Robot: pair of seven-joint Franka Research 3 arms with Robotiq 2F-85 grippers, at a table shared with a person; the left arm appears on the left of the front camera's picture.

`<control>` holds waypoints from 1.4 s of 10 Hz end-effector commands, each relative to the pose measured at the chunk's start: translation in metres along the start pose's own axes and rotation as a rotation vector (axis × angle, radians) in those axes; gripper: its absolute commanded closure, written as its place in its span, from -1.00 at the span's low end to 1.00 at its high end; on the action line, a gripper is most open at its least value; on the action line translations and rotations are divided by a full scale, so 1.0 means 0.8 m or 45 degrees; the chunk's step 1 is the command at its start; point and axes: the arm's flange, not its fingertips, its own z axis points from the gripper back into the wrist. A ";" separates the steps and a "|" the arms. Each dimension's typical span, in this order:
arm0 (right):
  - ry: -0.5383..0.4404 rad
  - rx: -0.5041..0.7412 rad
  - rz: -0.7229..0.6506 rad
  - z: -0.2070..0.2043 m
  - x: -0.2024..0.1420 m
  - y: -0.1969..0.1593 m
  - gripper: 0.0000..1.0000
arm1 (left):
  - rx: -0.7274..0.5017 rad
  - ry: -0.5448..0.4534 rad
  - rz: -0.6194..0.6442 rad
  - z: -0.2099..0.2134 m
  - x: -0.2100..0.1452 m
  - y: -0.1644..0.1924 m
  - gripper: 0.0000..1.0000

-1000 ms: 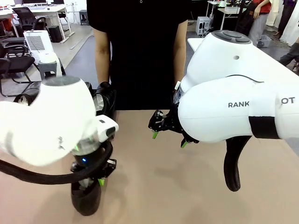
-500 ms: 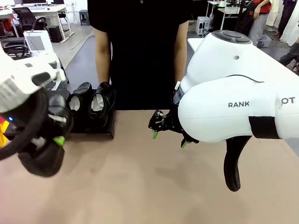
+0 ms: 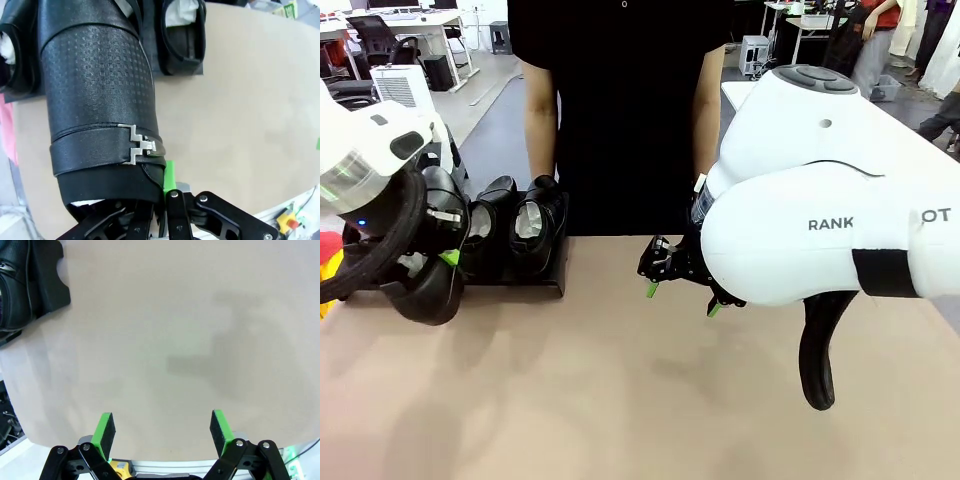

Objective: Organize the shoes by placing them on the stand.
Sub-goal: Place the Shoe from the middle of the table onto the Shoes Stand.

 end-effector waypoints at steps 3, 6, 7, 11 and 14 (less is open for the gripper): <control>0.019 0.012 0.018 0.003 0.003 -0.001 -1.00 | 0.078 -0.193 0.000 0.018 0.020 0.007 1.00; 0.019 0.012 0.018 0.003 0.003 -0.001 -1.00 | 0.263 -0.356 -0.059 0.012 0.098 0.038 1.00; 0.019 0.012 0.018 0.003 0.003 -0.001 -1.00 | 0.265 -0.412 -0.126 0.004 0.121 0.046 1.00; 0.019 0.012 0.018 0.003 0.003 -0.001 -1.00 | 0.320 -0.271 -0.246 -0.060 0.177 0.069 1.00; 0.019 0.012 0.018 0.003 0.003 -0.001 -1.00 | 0.331 -0.210 -0.201 -0.096 0.185 0.085 1.00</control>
